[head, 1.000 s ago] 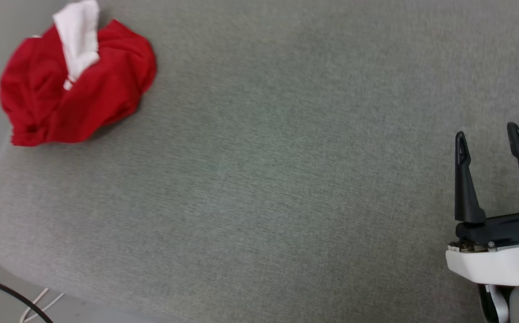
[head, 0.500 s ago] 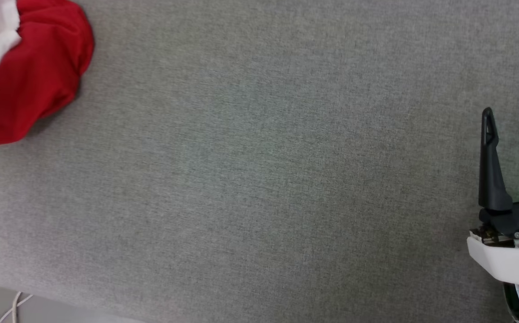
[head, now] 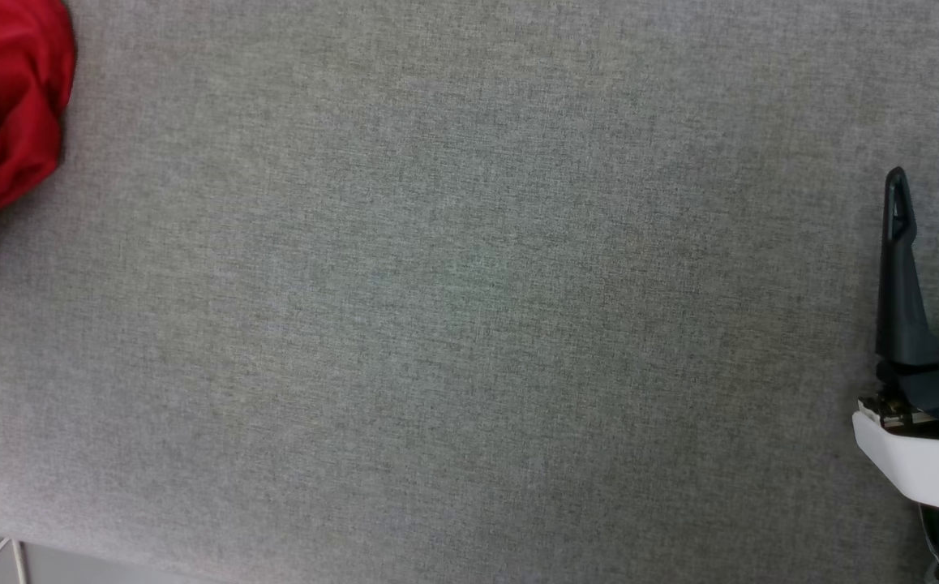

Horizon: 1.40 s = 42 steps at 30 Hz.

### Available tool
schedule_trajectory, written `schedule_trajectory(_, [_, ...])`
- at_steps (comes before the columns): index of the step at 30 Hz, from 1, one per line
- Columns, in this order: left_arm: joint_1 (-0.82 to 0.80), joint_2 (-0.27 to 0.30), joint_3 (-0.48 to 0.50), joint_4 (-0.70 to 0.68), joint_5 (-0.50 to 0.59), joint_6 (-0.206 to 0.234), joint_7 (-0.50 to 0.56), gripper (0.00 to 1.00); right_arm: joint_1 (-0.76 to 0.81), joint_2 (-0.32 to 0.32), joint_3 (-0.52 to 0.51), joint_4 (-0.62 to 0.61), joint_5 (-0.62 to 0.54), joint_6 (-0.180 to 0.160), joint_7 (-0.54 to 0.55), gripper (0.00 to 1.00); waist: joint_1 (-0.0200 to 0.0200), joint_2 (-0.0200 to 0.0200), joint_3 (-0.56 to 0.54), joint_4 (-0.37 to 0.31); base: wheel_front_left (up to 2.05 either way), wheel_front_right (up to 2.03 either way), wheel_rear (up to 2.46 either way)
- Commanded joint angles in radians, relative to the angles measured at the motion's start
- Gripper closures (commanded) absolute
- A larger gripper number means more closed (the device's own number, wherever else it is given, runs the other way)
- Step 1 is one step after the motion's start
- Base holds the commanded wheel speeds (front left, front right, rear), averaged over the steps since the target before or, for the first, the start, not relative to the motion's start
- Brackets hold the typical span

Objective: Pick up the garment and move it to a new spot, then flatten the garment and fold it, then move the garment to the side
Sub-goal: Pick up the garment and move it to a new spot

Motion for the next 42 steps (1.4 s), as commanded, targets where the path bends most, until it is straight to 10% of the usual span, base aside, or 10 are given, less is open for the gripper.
schedule_trajectory(1, [0.024,-0.048,-0.048,0.030,-0.006,0.001,-0.002,0.86,-0.015,-0.003,0.001,0.011,-0.003,-0.001,-0.001,0.00,0.0000,0.0000,0.001,-0.005,0.00,0.00,0.00])
schedule_trajectory(2, [0.021,-0.047,-0.059,0.035,-0.004,0.001,-0.010,1.00,-0.016,0.000,0.003,0.013,-0.003,-0.001,-0.001,0.00,0.0000,0.0000,-0.003,-0.007,0.00,0.00,0.00])
schedule_trajectory(23, [-0.201,0.158,-0.228,-0.176,0.052,0.001,-0.086,1.00,-0.013,0.063,0.065,0.110,0.063,-0.001,-0.002,0.00,0.0000,0.0000,-0.296,-0.039,0.00,0.00,0.00])
schedule_trajectory(42, [-0.475,0.076,-0.436,-0.464,0.096,0.001,0.048,1.00,0.036,0.069,0.062,0.174,0.195,-0.001,-0.002,0.00,0.0000,0.0000,-0.479,-0.224,0.00,0.00,0.00])
